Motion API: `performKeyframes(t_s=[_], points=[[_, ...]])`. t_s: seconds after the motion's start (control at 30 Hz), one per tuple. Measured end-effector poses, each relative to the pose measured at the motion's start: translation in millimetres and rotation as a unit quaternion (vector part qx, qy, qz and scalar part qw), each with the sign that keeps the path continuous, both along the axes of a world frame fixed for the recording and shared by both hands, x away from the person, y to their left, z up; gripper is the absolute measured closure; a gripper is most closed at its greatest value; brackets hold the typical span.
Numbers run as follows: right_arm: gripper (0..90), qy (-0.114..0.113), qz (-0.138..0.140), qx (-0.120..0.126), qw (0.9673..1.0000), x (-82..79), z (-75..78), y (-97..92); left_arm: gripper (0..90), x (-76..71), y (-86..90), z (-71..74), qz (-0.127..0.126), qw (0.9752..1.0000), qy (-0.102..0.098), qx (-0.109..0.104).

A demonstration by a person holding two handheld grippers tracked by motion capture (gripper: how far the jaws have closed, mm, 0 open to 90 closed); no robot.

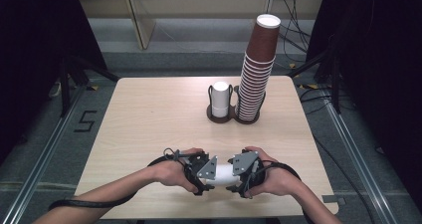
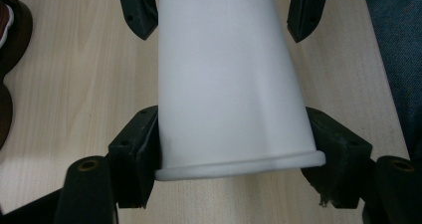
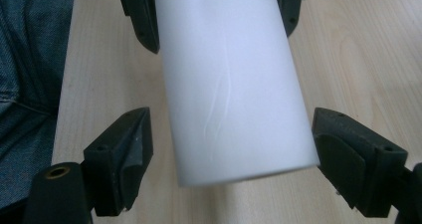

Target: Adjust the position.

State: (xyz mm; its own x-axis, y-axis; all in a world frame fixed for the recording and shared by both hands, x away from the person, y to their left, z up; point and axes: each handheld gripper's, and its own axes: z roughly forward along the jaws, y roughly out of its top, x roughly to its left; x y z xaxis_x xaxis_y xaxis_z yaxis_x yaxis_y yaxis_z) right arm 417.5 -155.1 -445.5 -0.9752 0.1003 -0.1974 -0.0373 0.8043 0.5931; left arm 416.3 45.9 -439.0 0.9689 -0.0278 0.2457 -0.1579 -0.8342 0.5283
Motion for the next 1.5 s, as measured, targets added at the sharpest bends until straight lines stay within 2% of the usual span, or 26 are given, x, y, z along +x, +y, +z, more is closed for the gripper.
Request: performKeyframes(t_s=[0.07,0.1,0.17,0.2,0.23,0.3,0.33,0.37,0.43,0.57,0.6,0.63,0.8,0.9,0.97,1.0,1.03,1.07,1.1,1.13,1.2,1.3,1.33,1.37,1.43,1.5], points=[[21.5,0.013,0.0,0.0,0.9999,-0.9,0.5,1.8,29.8,-0.1,-1.1,0.0,-0.002,1.0,-0.001,0.002],[22.4,0.006,0.001,-0.001,1.0,-0.1,0.4,2.6,29.8,0.1,-1.4,0.5,-0.006,1.0,-0.003,0.007],[23.3,0.016,0.003,0.001,0.9999,-0.7,0.7,3.6,29.7,-0.1,-2.3,0.5,-0.006,1.0,-0.003,0.007],[24.0,0.009,0.011,-0.001,0.9999,0.2,1.3,4.0,29.8,0.0,-2.6,0.5,-0.006,1.0,-0.003,0.007],[24.3,0.019,0.007,-0.003,0.9998,-0.6,0.6,4.3,29.8,-0.1,-2.9,0.6,-0.007,0.9999,-0.003,0.008],[24.8,0.019,0.008,-0.007,0.9998,-1.0,-0.2,5.3,29.8,-1.0,-3.6,-0.1,-0.006,1.0,-0.002,0.003],[24.9,0.024,-0.005,-0.012,0.9996,-3.1,-0.2,5.0,29.8,-1.1,-3.8,0.0,-0.009,0.9999,-0.003,0.006],[25.4,0.02,0.01,-0.01,0.9997,-1.1,-0.5,5.9,29.8,-1.4,-4.1,-0.4,-0.01,0.9999,-0.002,0.006],[26.3,0.019,0.011,-0.009,0.9997,-0.8,-1.1,6.6,29.8,-1.6,-4.4,-0.1,-0.013,0.9999,-0.003,0.01],[27.2,0.022,0.013,-0.014,0.9996,-0.4,-2.3,8.2,29.8,-1.6,-5.8,0.7,-0.014,0.9999,-0.001,0.003],[27.5,0.013,0.019,-0.015,0.9996,0.5,-2.0,8.5,29.8,-2.0,-6.2,1.0,-0.015,0.9999,-0.001,0.003],[28.2,0.024,0.012,-0.014,0.9995,-0.6,-2.8,8.7,29.8,-2.5,-6.6,1.0,-0.015,0.9999,-0.001,0.003],[32.0,0.023,0.014,-0.016,0.9995,-0.3,-2.8,9.0,29.8,-3.4,-8.7,0.6,-0.018,0.9998,0.001,0.003],[32.7,0.036,0.004,-0.016,0.9992,-1.3,-3.3,8.4,29.7,-3.4,-9.2,0.0,-0.018,0.9998,0.002,0.002],[33.1,0.033,0.003,-0.019,0.9993,-0.9,-3.3,8.0,29.7,-3.3,-9.3,0.3,-0.021,0.9998,0.003,0.004],[33.2,0.04,0.006,-0.015,0.9991,-1.3,-3.3,8.0,29.7,-3.6,-9.4,0.4,-0.021,0.9998,0.003,0.004],[33.4,0.032,0.019,-0.016,0.9992,0.8,-3.4,8.5,29.7,-3.9,-9.6,0.4,-0.021,0.9998,0.003,0.005],[33.5,0.033,0.019,-0.016,0.9992,0.6,-3.4,8.5,29.7,-4.0,-9.7,0.3,-0.021,0.9998,0.003,0.005],[33.6,0.041,0.007,-0.019,0.999,-1.6,-3.3,8.1,29.6,-4.0,-9.8,0.0,-0.021,0.9998,0.003,0.005],[33.8,0.039,0.01,-0.02,0.999,-1.3,-3.5,8.3,29.5,-4.0,-10.0,-0.3,-0.021,0.9998,0.005,0.004],[34.0,0.036,0.027,-0.021,0.9988,1.4,-3.8,8.8,28.8,-4.1,-10.3,-1.2,-0.02,0.9998,0.005,0.002],[33.8,0.033,0.031,-0.022,0.9987,1.8,-3.8,8.6,26.3,-3.7,-9.9,-2.7,-0.021,0.9997,0.009,-0.002],[33.6,0.023,0.042,-0.02,0.9986,3.0,-3.7,8.8,24.5,-3.9,-10.0,-3.2,-0.016,0.9998,0.01,-0.004],[33.6,0.03,0.035,-0.022,0.9987,1.4,-3.7,8.3,21.2,-3.8,-10.0,-3.7,-0.008,0.9999,0.011,-0.005],[33.6,0.022,0.044,-0.021,0.9986,2.0,-3.6,8.3,12.7,-3.4,-9.1,-4.9,0.004,0.9999,0.011,-0.008],[33.6,0.022,0.034,-0.02,0.999,1.0,-3.4,7.1,5.8,-2.1,-7.5,-5.4,0.017,0.9998,0.01,-0.009]])
